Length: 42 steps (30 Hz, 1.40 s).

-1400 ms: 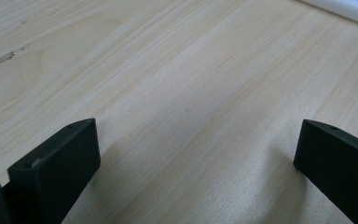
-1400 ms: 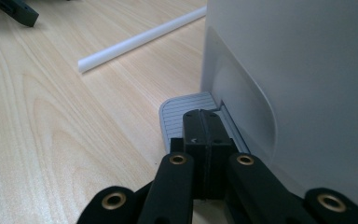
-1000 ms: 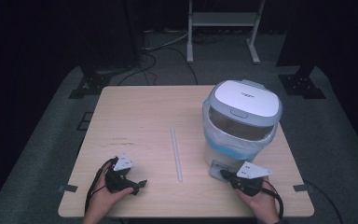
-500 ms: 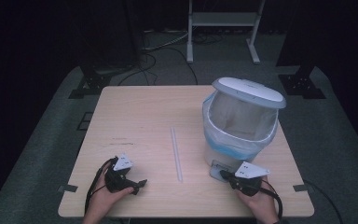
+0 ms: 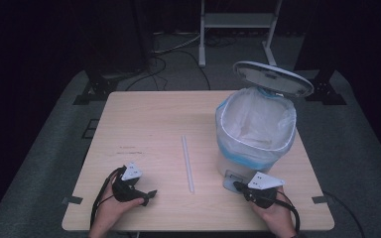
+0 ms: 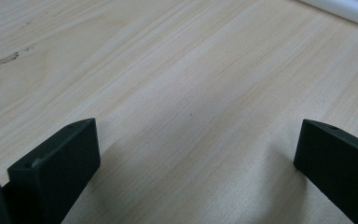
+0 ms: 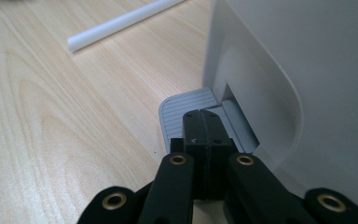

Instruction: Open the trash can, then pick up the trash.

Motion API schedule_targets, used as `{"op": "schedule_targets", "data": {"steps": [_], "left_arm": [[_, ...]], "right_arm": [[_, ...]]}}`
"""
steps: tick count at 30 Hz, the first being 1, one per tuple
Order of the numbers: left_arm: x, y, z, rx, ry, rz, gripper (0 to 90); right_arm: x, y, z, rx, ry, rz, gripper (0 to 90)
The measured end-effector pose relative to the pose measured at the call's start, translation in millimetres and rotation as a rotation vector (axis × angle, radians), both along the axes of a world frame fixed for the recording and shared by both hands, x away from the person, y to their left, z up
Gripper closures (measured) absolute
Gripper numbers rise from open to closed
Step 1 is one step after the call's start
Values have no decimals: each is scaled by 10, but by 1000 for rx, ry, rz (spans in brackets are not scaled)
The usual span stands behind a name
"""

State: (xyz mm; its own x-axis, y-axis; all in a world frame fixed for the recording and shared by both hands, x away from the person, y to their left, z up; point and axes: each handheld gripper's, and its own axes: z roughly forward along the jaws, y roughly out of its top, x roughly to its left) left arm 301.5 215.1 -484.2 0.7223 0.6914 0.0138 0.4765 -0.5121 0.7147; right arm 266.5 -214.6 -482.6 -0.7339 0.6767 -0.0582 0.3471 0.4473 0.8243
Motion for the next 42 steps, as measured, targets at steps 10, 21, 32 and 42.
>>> {"op": "schedule_targets", "data": {"steps": [10, 21, 32, 42], "left_arm": [[13, -66, 41, -37, 7, -13, 33], [39, -249, 131, -90, -6, -38, 33], [97, -416, 205, -126, -11, -43, 33], [166, -571, 232, -132, -6, -39, 33]], "right_arm": [[4, -4, 0, 6, 7, -2, 900], [7, -5, -2, 10, 8, -1, 900], [14, -11, -1, 16, 13, 0, 900], [14, -11, -1, 17, 13, 0, 900]]}}
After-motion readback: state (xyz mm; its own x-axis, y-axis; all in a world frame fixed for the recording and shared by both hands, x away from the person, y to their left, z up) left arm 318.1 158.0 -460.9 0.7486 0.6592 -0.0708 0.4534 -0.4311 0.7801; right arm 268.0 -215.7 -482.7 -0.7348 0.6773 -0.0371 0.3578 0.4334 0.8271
